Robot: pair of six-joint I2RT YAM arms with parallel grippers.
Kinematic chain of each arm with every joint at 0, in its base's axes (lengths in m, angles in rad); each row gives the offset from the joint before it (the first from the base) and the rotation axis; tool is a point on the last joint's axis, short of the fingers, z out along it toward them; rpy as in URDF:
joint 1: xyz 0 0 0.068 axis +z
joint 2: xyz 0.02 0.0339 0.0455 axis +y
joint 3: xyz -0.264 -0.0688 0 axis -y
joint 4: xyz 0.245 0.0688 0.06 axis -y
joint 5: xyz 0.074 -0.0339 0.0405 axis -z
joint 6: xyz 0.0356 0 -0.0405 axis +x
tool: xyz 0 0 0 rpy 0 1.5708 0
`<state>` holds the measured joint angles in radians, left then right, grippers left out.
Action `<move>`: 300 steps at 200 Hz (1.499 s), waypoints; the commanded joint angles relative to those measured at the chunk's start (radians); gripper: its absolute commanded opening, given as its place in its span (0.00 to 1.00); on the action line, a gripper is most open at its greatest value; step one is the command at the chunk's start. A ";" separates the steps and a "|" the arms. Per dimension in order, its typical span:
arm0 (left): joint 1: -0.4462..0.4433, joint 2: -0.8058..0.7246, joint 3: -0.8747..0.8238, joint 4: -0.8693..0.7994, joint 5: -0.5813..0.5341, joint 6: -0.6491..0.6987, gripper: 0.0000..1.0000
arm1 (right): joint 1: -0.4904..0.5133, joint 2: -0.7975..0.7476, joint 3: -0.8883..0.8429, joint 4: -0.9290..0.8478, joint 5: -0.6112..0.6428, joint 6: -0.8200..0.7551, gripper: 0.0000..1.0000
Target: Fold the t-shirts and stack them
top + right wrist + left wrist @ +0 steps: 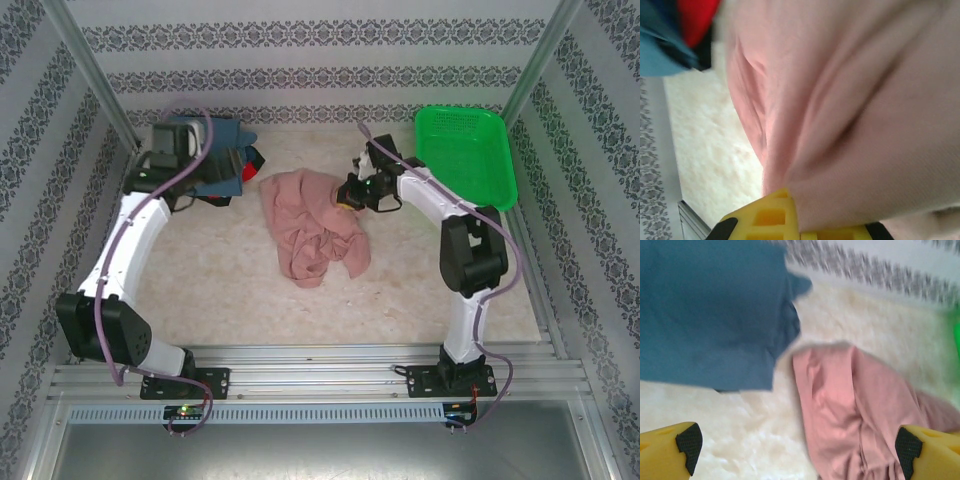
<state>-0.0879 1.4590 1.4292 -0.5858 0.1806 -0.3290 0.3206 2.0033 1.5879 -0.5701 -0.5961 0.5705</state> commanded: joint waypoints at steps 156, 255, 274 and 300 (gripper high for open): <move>-0.647 0.272 0.038 -0.083 0.233 0.180 0.96 | -0.306 -0.724 -0.612 -0.089 0.183 0.035 0.98; -0.747 0.473 0.048 0.035 0.340 -0.448 0.84 | -0.336 -0.707 -0.578 -0.112 0.111 -0.088 0.98; -0.743 0.492 0.035 0.076 0.380 -0.562 0.84 | -0.342 -0.700 -0.574 -0.118 0.099 -0.104 0.98; -0.736 0.498 -0.039 0.167 0.407 -0.717 0.83 | -0.356 -0.703 -0.571 -0.122 0.078 -0.118 0.98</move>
<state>-0.8360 1.9423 1.4605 -0.5331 0.5354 -0.8181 -0.0189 1.2930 0.9867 -0.6704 -0.4774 0.4927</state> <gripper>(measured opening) 0.833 0.981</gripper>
